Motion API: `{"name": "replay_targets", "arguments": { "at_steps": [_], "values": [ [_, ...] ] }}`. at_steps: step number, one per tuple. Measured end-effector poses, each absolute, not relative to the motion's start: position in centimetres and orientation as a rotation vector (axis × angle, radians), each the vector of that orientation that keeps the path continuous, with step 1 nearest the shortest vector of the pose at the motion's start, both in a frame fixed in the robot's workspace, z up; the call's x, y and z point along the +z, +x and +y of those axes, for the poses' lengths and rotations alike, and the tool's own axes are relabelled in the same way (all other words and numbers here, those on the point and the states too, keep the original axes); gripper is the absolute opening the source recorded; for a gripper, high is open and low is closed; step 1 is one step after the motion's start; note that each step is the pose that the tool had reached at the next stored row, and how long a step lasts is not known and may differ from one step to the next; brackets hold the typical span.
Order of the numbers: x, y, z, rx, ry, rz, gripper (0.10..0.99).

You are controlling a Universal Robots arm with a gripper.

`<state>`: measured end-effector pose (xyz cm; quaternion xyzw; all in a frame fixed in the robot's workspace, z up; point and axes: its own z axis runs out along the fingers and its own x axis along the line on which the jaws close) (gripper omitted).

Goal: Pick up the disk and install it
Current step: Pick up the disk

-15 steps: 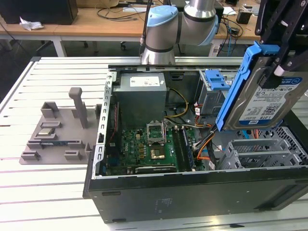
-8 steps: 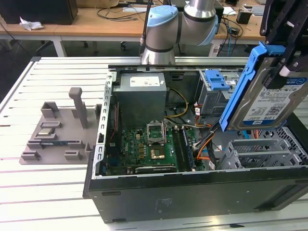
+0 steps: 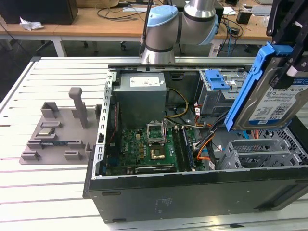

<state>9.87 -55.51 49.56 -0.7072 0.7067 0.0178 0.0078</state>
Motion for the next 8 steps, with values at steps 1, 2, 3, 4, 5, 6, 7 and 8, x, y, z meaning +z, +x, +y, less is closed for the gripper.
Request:
{"name": "replay_targets", "arguments": {
  "at_steps": [1, 2, 3, 4, 5, 6, 7, 8],
  "values": [
    [49.55, 9.98, -55.51, 0.056, -2.211, 2.209, 0.365],
    [49.53, 10.04, -55.51, 0.056, -2.211, 2.209, 0.365],
    [49.52, 10.13, -55.51, 0.056, -2.211, 2.209, 0.365],
    [49.49, 10.25, -55.51, 0.055, -2.211, 2.209, 0.365],
    [49.43, 10.34, -55.51, 0.056, -2.211, 2.209, 0.365],
    [49.40, 10.40, -55.51, 0.056, -2.211, 2.209, 0.365],
    [49.37, 10.45, -55.51, 0.056, -2.211, 2.209, 0.365],
    [49.30, 10.52, -55.51, 0.056, -2.211, 2.209, 0.365]
  ]
}}
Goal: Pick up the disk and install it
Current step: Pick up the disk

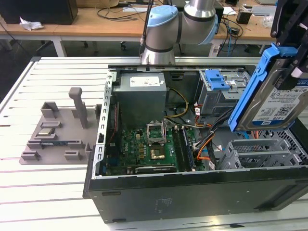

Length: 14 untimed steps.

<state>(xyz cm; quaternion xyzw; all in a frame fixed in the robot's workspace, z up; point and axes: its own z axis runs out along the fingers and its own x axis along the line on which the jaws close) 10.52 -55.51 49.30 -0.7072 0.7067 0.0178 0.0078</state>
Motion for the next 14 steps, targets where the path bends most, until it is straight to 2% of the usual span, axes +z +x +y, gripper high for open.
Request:
{"name": "replay_targets", "arguments": {
  "at_steps": [14],
  "values": [
    [48.0, 11.6, -55.7, 0.056, -2.211, 2.209, 0.365]
  ]
}}
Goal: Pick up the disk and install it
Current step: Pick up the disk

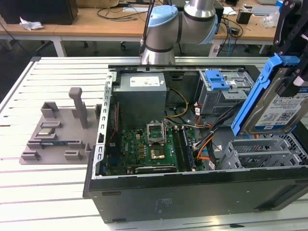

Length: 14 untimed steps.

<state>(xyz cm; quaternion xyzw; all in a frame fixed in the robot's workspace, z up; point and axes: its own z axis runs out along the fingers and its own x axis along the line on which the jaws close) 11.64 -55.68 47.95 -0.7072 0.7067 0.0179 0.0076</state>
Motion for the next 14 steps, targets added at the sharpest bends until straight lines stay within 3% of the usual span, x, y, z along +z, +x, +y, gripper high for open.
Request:
{"name": "replay_targets", "arguments": {
  "at_steps": [14],
  "values": [
    [46.4, 12.7, -56.1, 0.056, -2.211, 2.210, 0.365]
  ]
}}
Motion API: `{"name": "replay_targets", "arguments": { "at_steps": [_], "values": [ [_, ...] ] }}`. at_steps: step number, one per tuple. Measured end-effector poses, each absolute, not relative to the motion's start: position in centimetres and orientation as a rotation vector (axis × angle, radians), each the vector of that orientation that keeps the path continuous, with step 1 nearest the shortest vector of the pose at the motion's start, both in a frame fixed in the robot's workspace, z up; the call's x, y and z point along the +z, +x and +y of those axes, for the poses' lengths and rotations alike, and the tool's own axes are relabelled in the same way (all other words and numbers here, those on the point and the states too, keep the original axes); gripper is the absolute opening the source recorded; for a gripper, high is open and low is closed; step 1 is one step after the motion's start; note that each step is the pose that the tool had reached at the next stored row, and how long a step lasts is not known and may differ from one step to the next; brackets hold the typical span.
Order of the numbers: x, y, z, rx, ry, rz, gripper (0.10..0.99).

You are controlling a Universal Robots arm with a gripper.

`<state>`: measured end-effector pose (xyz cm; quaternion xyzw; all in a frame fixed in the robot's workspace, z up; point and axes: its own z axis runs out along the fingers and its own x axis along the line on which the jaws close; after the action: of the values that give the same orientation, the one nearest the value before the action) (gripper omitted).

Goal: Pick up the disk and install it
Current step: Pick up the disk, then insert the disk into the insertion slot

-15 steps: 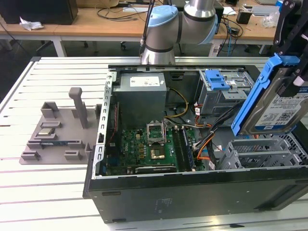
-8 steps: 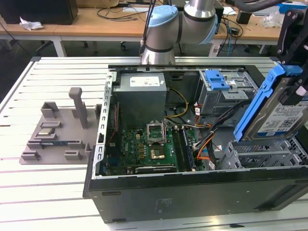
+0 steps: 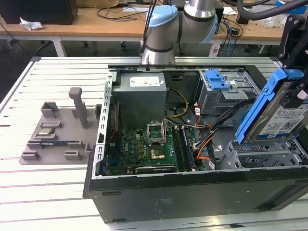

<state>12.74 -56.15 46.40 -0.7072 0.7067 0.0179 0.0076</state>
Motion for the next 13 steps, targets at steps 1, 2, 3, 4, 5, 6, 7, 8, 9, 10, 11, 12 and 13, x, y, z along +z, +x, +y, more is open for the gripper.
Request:
{"name": "replay_targets", "arguments": {
  "at_steps": [1, 2, 3, 4, 5, 6, 7, 8, 9, 10, 11, 12, 13],
  "values": [
    [46.40, 12.74, -56.15, 0.056, -2.211, 2.210, 0.365],
    [46.40, 12.74, -56.15, 0.056, -2.211, 2.210, 0.365],
    [46.40, 12.74, -56.15, 0.056, -2.211, 2.210, 0.365],
    [46.40, 12.75, -56.15, 0.056, -2.211, 2.210, 0.365],
    [46.40, 12.75, -56.15, 0.056, -2.211, 2.210, 0.365],
    [46.40, 12.75, -56.14, 0.056, -2.211, 2.209, 0.365],
    [46.40, 12.75, -56.15, 0.056, -2.211, 2.210, 0.365],
    [46.40, 12.75, -56.15, 0.056, -2.211, 2.209, 0.365],
    [46.40, 12.75, -56.15, 0.056, -2.211, 2.210, 0.365],
    [46.40, 12.76, -56.15, 0.056, -2.211, 2.209, 0.365],
    [46.12, 12.76, -56.15, 0.049, -2.215, 2.213, 0.365],
    [45.82, 12.77, -56.12, 0.048, -2.215, 2.213, 0.365],
    [45.65, 12.81, -56.09, 0.049, -2.215, 2.213, 0.365]
  ]
}}
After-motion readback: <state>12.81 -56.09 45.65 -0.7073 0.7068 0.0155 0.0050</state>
